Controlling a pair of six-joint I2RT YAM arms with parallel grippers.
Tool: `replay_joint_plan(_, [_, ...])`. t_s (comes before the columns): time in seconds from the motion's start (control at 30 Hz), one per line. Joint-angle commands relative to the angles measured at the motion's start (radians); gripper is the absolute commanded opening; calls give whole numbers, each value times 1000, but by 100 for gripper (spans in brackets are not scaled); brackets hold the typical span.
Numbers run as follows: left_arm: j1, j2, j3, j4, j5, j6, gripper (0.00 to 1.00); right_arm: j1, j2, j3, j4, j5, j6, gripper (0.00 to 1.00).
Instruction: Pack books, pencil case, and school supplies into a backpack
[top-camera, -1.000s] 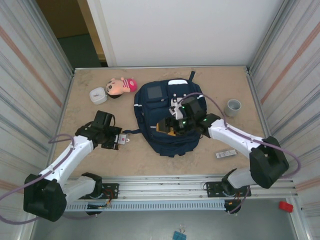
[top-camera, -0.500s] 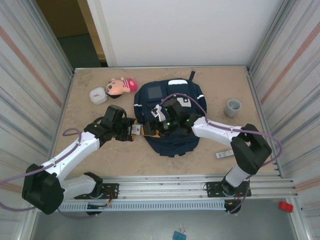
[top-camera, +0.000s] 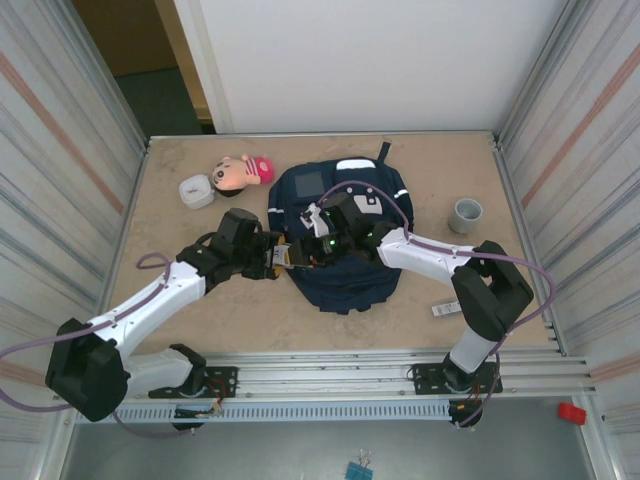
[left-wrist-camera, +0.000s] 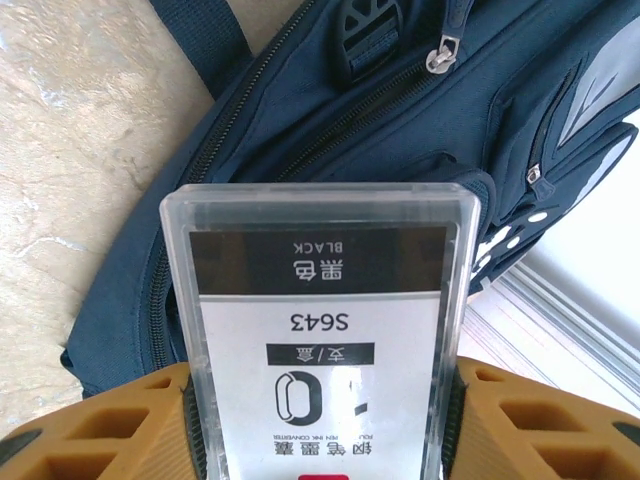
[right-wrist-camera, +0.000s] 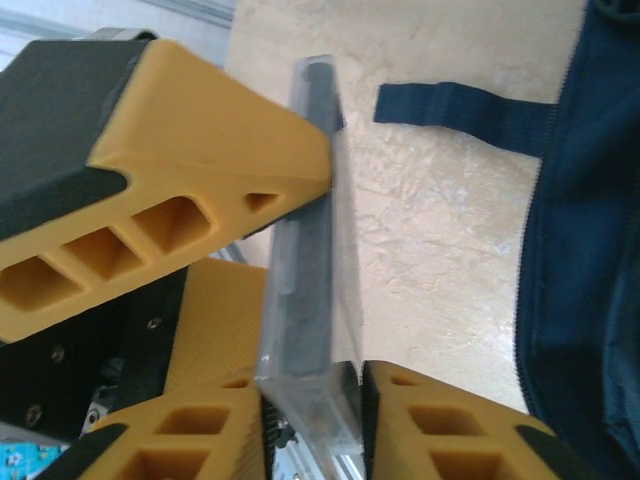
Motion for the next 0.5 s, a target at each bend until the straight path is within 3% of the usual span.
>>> replay_joint_plan(0.0, [-19,11,35,43,8,-21,50,-7,-17,22,18,-6,-25,20])
replay_joint_plan(0.1, [-21,13,33,48,12,-19,53,-23,-44,3,24,4,-25,17])
replay_joint_plan(0.27, [-22,10,35,43,-2,16,68,-79,-110,-39,24,-4,-27,12])
replay_joint_plan(0.37, [-23,11,74,-3,-45,147,77,-148,-162,-74,4,-45,-25,11])
replay_joint_plan(0.47, [-27,51,183,-132,-94,383,81,-253,-241,-124,-36,-99,-33,11])
